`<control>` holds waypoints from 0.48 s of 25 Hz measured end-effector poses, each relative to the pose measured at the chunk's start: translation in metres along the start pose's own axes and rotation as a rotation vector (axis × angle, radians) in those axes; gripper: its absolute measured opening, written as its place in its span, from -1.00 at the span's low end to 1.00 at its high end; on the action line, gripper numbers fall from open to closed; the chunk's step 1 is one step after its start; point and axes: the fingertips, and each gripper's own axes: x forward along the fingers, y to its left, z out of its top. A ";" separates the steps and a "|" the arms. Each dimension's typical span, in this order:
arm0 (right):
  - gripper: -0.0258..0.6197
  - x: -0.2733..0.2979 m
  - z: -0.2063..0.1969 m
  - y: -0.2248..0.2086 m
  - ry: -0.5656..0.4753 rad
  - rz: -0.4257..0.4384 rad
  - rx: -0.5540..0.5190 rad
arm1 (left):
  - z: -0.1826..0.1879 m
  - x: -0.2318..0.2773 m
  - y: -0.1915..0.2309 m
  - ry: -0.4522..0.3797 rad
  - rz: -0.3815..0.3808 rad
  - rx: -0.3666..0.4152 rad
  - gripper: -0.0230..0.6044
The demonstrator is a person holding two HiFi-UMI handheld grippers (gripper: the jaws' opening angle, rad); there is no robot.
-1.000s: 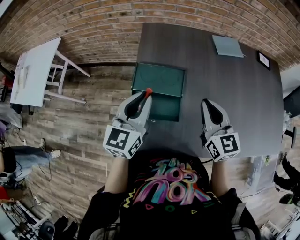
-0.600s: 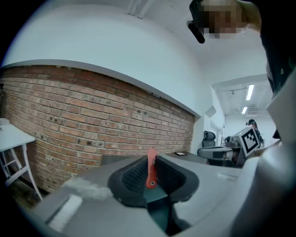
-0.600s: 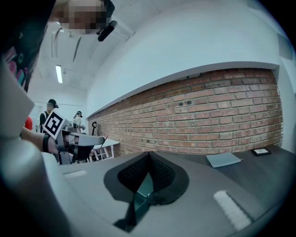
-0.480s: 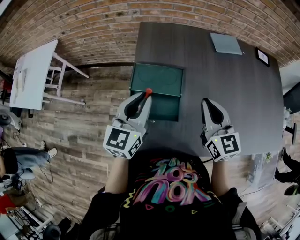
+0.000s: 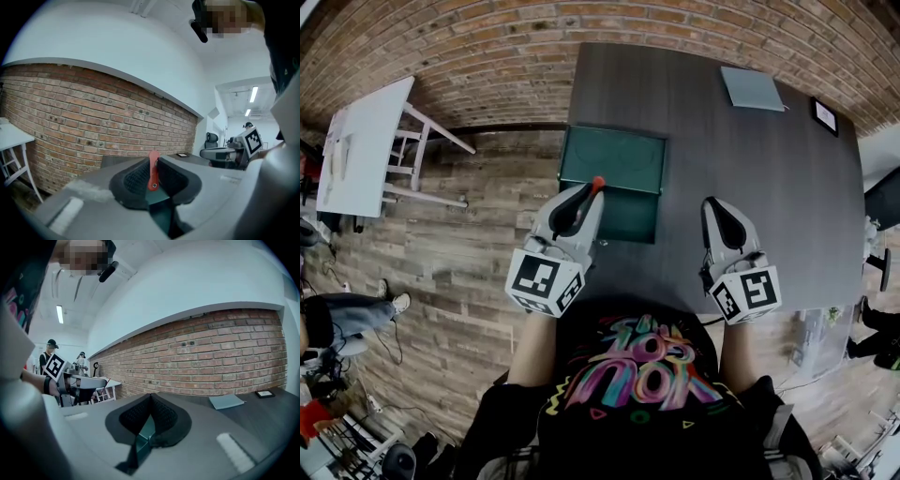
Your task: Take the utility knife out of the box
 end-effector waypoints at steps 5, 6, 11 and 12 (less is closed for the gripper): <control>-0.92 0.002 0.000 0.001 0.003 0.003 0.005 | 0.000 0.001 0.002 0.002 -0.001 0.000 -0.77; -0.92 0.002 0.000 0.001 0.004 0.004 0.005 | 0.000 0.000 0.003 0.003 -0.003 0.002 -0.77; -0.92 0.004 -0.001 0.004 0.005 0.010 0.007 | -0.001 0.000 0.004 0.003 -0.002 0.001 -0.77; -0.92 0.004 -0.001 0.004 0.006 0.011 0.006 | -0.001 0.000 0.004 0.003 -0.003 0.002 -0.77</control>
